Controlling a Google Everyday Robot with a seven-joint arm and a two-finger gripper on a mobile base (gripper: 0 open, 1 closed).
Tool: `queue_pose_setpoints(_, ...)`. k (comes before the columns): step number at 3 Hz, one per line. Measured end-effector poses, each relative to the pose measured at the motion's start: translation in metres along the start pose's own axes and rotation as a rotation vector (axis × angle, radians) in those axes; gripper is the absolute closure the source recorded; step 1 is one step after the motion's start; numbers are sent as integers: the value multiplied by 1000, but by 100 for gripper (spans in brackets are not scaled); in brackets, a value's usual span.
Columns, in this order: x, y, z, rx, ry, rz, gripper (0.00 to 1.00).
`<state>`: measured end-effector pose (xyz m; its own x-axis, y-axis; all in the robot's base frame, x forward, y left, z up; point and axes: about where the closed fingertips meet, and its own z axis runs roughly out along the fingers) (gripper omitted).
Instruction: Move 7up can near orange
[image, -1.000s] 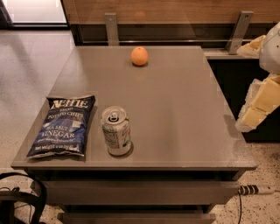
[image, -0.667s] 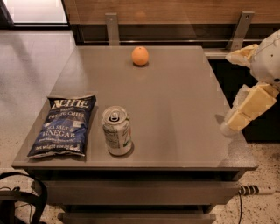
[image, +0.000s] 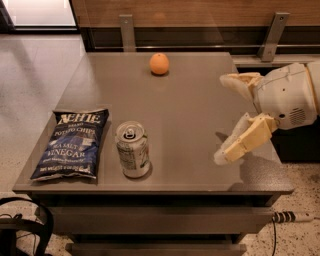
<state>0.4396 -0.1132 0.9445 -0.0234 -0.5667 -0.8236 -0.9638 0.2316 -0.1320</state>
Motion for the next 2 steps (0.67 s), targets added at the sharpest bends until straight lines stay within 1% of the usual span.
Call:
queue_pose_setpoints(1,-11,17,19,-11,-147,-18,0)
queue_pose_setpoints(2,-10,16,19,-10,-142,-18,0)
